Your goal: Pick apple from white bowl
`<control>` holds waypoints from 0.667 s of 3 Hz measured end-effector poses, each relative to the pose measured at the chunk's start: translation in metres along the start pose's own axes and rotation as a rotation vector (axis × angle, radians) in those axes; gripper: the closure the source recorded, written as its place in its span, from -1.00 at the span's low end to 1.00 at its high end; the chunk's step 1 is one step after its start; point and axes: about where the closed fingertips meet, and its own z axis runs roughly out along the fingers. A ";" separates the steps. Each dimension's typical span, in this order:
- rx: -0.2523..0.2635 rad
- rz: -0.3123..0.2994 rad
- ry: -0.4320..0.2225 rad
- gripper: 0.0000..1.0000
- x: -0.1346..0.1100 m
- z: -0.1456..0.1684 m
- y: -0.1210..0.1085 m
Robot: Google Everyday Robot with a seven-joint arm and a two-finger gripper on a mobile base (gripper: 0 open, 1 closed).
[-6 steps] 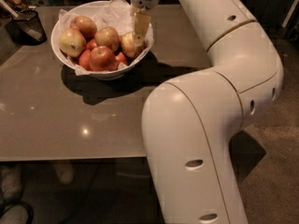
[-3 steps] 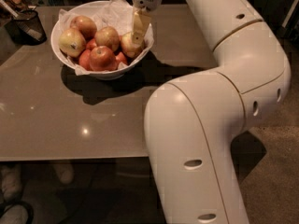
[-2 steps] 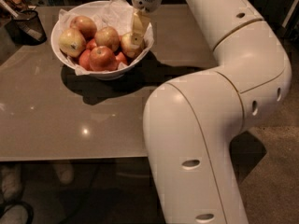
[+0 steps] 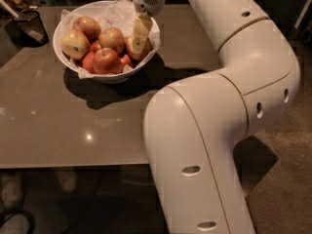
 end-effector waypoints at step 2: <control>-0.031 0.011 0.016 -0.46 0.001 0.011 0.004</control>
Offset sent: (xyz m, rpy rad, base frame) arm -0.0425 -0.0273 -0.0206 -0.1318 0.2229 0.0371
